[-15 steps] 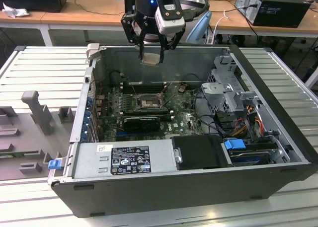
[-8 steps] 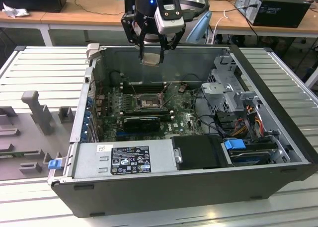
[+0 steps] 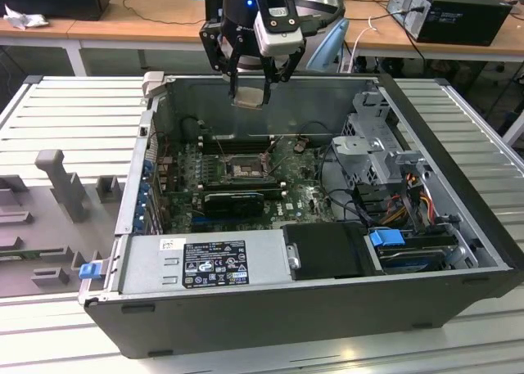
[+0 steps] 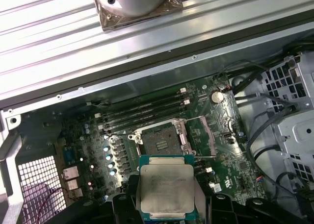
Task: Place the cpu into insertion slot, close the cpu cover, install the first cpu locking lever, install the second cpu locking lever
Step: 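Place the cpu into insertion slot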
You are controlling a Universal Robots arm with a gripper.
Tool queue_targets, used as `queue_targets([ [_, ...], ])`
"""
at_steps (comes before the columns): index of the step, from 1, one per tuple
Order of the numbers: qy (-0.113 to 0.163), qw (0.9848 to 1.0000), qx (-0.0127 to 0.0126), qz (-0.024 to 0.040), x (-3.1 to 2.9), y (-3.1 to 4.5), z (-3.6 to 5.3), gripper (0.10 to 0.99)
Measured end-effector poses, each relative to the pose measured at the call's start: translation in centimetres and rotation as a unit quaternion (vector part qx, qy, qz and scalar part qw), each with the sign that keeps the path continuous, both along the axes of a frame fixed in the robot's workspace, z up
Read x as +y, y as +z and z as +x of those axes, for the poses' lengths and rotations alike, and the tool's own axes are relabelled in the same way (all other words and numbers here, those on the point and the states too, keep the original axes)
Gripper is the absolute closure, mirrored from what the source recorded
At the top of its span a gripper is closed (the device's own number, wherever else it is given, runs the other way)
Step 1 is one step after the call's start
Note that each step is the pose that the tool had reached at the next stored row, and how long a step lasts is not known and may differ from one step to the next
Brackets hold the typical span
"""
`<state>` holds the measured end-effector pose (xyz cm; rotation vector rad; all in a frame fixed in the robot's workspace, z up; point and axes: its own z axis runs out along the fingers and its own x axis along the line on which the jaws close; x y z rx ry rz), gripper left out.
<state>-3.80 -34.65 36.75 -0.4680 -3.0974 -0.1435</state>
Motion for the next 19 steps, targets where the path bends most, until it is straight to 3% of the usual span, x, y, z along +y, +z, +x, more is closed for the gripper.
queue_targets([
  [19,-0.016,0.9999,0.0000,0.0000,0.00,0.00,0.00,0.561],
])
